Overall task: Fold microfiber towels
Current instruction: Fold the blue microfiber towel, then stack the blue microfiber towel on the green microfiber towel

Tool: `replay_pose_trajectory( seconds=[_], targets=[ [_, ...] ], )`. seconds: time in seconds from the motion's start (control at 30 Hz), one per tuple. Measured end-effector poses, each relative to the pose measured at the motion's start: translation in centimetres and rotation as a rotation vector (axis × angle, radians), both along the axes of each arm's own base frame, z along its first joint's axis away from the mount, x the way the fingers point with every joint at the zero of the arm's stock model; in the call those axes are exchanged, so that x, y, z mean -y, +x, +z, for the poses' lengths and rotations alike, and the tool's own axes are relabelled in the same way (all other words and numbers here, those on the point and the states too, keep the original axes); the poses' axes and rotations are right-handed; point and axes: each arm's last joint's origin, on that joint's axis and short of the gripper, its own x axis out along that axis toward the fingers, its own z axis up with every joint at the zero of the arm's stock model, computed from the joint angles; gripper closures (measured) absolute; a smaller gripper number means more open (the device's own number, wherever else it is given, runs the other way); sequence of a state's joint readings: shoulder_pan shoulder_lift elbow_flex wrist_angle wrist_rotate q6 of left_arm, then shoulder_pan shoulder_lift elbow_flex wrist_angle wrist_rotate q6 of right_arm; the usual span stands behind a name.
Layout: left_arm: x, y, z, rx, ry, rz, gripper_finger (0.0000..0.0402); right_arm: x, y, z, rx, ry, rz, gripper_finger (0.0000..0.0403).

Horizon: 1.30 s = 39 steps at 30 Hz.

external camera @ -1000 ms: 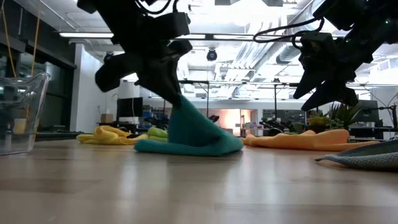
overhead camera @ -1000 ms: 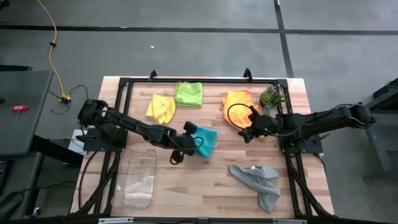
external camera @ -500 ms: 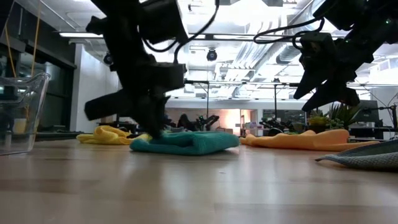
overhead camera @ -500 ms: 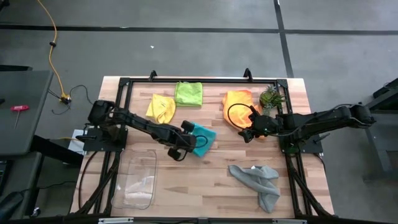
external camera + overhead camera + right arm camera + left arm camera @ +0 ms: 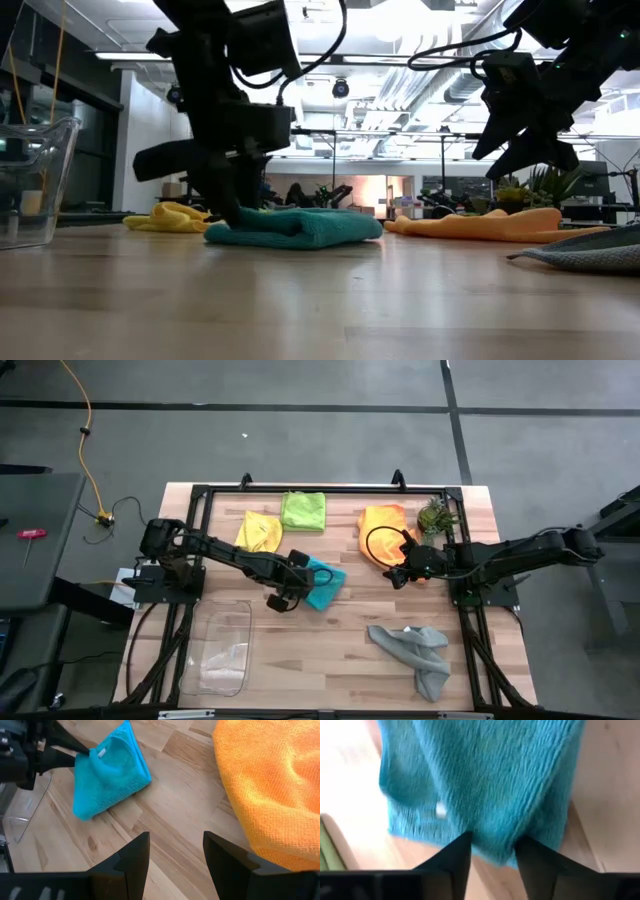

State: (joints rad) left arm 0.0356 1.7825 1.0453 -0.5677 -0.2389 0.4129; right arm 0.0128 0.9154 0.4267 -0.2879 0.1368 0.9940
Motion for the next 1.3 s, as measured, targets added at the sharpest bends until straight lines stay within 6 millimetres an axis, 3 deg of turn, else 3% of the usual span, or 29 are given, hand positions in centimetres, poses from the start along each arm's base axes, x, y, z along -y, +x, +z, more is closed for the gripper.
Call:
replay_pose_trajectory(
  seconds=[0.2,0.4,0.6,0.8,0.97,1.1,1.3],
  targets=[
    [-0.9,-0.8,1.7,0.003,-0.045,0.049,0.0203,0.0,0.0,0.0,-0.003,0.003,-0.002,0.0226],
    [-2.3,-2.7,4.5,-0.030,-0.176,0.149,0.0178,0.0,0.1,0.1,0.027,0.045,-0.040,0.0226],
    [-5.4,-4.8,6.2,0.215,-0.462,0.285,0.0177,-0.1,0.9,0.4,0.103,0.133,-0.091,0.0226],
    [-7.6,-6.7,6.2,0.511,-0.597,0.363,0.0177,-0.8,3.2,0.3,0.221,0.202,-0.078,0.0226],
    [-8.4,-7.1,5.7,0.686,-0.630,0.438,0.0177,-2.0,5.1,-0.9,0.258,0.298,-0.091,0.0226],
    [-8.3,-7.4,4.8,0.674,-0.612,0.459,0.0177,-2.9,6.9,-2.0,0.138,0.389,-0.142,0.0226],
    [-8.4,-7.9,3.9,0.648,-0.547,0.506,0.0177,-3.7,11.2,-2.2,-0.006,0.365,-0.211,0.0226]
  ],
)
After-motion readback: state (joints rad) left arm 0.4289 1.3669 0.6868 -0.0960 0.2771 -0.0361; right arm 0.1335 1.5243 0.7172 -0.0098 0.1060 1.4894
